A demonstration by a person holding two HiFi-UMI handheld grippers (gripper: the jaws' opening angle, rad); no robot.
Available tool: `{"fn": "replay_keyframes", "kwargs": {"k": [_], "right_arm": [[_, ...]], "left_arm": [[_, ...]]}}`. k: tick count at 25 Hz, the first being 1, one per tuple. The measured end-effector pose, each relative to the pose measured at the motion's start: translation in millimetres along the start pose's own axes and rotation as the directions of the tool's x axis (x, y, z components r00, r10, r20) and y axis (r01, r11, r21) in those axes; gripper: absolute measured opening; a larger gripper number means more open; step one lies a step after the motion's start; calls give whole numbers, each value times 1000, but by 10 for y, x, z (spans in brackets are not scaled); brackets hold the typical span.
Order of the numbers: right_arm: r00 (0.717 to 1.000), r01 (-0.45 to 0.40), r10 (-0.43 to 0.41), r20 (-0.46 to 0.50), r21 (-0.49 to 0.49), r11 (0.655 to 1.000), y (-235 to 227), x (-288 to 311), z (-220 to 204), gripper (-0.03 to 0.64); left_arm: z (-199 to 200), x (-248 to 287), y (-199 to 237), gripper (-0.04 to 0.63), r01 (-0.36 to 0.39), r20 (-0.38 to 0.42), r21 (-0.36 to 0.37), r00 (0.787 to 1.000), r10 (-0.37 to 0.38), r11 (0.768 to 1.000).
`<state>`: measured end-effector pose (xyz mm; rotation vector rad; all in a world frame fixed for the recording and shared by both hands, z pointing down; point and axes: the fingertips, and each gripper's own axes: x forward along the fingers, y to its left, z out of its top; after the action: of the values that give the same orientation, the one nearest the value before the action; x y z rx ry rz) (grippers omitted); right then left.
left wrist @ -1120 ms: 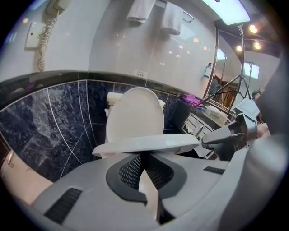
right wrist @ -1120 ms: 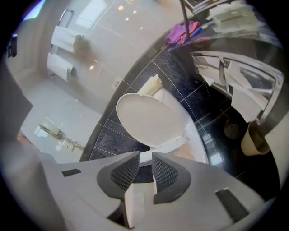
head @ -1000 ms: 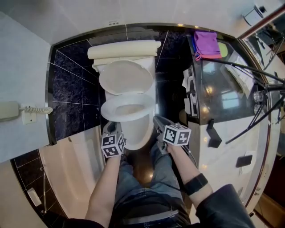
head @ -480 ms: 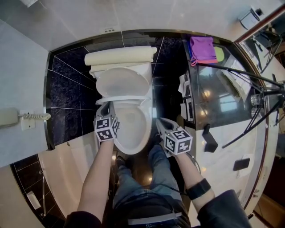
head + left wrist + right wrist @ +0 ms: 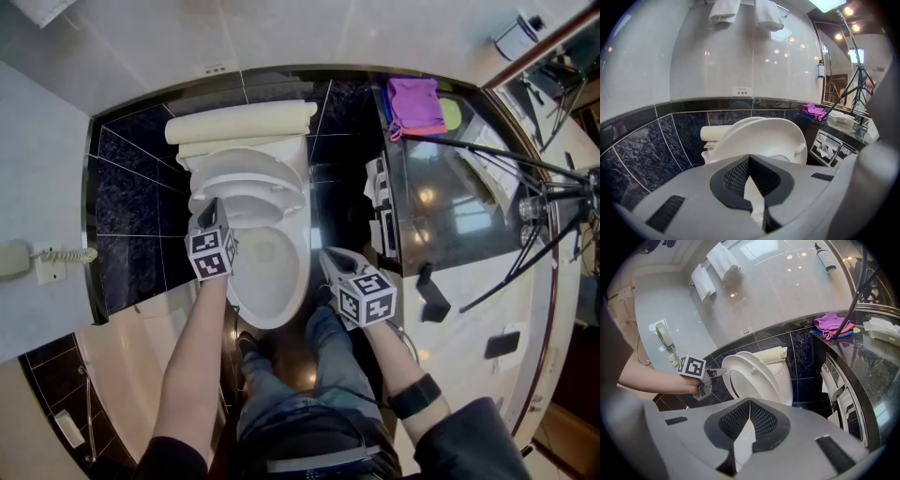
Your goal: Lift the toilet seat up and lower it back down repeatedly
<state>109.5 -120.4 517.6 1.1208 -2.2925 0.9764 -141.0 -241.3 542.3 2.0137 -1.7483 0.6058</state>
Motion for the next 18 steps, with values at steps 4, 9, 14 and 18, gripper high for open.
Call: {"fn": "replay_keyframes", "kwargs": {"k": [4, 9, 14, 18], "right_arm": [[1000, 0, 0, 7, -8, 1000, 11, -17, 59, 17], [1000, 0, 1, 20, -29, 1000, 100, -8, 133, 17], [1000, 20, -18, 24, -88, 996, 238, -91, 205, 17], [998, 49, -44, 42, -130, 990, 362, -240, 284, 17]], "left_arm": [[20, -156, -44, 0, 14, 15, 7, 1000, -14, 1000], [-5, -465, -92, 0, 31, 14, 29, 999, -32, 999], [43, -918, -155, 0, 57, 20, 80, 998, -59, 995], [158, -1347, -207, 0, 88, 44, 101, 995, -93, 991]]}}
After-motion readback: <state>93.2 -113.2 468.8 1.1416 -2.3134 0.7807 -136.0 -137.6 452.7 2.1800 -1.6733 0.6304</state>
